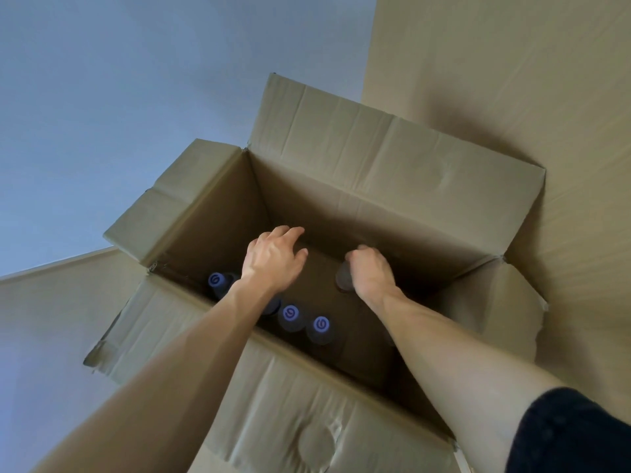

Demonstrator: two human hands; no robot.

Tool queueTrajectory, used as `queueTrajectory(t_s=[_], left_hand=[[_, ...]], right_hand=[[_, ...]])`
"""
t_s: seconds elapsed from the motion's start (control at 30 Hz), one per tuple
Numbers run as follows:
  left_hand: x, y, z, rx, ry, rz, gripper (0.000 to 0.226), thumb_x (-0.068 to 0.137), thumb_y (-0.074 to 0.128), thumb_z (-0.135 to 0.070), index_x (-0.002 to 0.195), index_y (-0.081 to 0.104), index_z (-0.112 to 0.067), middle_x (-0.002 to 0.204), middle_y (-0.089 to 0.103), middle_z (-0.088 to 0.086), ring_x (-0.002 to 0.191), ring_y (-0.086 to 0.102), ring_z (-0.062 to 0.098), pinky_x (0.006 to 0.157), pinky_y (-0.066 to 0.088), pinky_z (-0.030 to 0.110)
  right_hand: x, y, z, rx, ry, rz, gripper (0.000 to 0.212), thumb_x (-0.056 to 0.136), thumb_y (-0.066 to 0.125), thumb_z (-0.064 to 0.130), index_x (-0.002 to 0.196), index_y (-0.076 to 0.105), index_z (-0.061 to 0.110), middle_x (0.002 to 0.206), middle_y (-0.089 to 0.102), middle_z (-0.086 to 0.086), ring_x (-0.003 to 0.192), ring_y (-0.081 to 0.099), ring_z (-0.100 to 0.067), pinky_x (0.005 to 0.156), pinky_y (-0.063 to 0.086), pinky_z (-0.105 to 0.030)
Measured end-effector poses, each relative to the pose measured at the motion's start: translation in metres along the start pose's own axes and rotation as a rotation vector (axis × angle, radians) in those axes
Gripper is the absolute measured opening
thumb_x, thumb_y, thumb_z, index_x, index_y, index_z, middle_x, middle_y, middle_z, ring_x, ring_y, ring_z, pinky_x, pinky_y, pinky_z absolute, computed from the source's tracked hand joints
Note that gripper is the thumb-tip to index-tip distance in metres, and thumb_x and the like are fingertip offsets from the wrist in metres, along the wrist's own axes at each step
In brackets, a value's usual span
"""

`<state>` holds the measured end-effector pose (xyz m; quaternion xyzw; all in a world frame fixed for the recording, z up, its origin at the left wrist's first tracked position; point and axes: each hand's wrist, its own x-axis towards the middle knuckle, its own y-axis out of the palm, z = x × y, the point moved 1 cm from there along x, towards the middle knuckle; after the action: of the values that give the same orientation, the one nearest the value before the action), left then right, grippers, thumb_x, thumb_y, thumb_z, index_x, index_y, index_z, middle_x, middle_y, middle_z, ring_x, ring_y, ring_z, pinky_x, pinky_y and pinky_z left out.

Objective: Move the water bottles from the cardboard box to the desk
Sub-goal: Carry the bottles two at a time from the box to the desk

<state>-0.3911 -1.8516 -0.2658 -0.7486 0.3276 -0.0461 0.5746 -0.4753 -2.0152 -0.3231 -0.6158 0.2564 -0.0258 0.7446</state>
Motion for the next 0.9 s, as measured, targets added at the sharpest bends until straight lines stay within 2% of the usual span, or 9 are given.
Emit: queueTrajectory(t_s=[0.2, 0.37, 0.6, 0.7, 0.77, 0.9], left_hand=[[0.008, 0.003, 0.014, 0.016, -0.036, 0.008, 0.052, 0.103, 0.047, -0.040, 0.153, 0.040, -0.027, 0.156, 0.042, 0.004, 0.140, 0.041, 0.031, 0.114, 0.034, 0.046], [0.013, 0.006, 0.021, 0.006, -0.055, 0.039, 0.052, 0.103, 0.046, -0.038, 0.153, 0.040, -0.027, 0.156, 0.042, 0.004, 0.140, 0.041, 0.031, 0.112, 0.033, 0.046], [0.027, 0.012, 0.016, 0.032, -0.043, 0.101, 0.054, 0.102, 0.050, -0.035, 0.154, 0.038, -0.026, 0.155, 0.042, 0.006, 0.139, 0.041, 0.032, 0.111, 0.035, 0.047], [0.033, 0.019, 0.012, 0.048, -0.036, 0.135, 0.057, 0.101, 0.053, -0.036, 0.154, 0.037, -0.027, 0.156, 0.041, 0.006, 0.139, 0.042, 0.032, 0.111, 0.036, 0.047], [0.037, 0.024, 0.009, 0.062, -0.026, 0.164, 0.061, 0.098, 0.058, -0.036, 0.154, 0.036, -0.028, 0.155, 0.041, 0.006, 0.138, 0.043, 0.032, 0.110, 0.037, 0.047], [0.047, 0.039, 0.004, 0.082, -0.021, 0.234, 0.074, 0.091, 0.070, -0.036, 0.155, 0.034, -0.030, 0.152, 0.045, 0.007, 0.136, 0.045, 0.031, 0.109, 0.041, 0.046]], right_hand=[[0.019, 0.003, 0.042, 0.073, -0.073, -0.026, 0.022, 0.098, 0.060, 0.011, 0.117, 0.071, 0.013, 0.117, 0.060, -0.011, 0.112, 0.058, -0.030, 0.090, 0.051, -0.038], [0.020, 0.005, 0.034, 0.169, -0.070, -0.057, 0.025, 0.098, 0.058, 0.017, 0.121, 0.069, 0.019, 0.116, 0.058, -0.008, 0.111, 0.057, -0.028, 0.087, 0.049, -0.036], [0.009, 0.007, 0.009, 0.318, -0.062, -0.016, 0.052, 0.088, 0.075, 0.020, 0.136, 0.058, 0.021, 0.126, 0.058, -0.005, 0.120, 0.057, -0.025, 0.100, 0.050, -0.038], [0.000, 0.015, -0.004, 0.320, 0.005, -0.020, 0.058, 0.084, 0.078, 0.023, 0.138, 0.054, 0.022, 0.128, 0.058, -0.004, 0.122, 0.057, -0.026, 0.101, 0.051, -0.038], [-0.008, 0.024, -0.017, 0.236, 0.080, 0.045, 0.055, 0.086, 0.077, 0.026, 0.136, 0.055, 0.021, 0.132, 0.056, -0.006, 0.125, 0.055, -0.028, 0.101, 0.050, -0.040], [-0.025, 0.046, -0.050, -0.025, 0.167, 0.345, 0.045, 0.095, 0.062, 0.019, 0.139, 0.053, 0.021, 0.144, 0.048, -0.008, 0.135, 0.043, -0.031, 0.109, 0.041, -0.045]])
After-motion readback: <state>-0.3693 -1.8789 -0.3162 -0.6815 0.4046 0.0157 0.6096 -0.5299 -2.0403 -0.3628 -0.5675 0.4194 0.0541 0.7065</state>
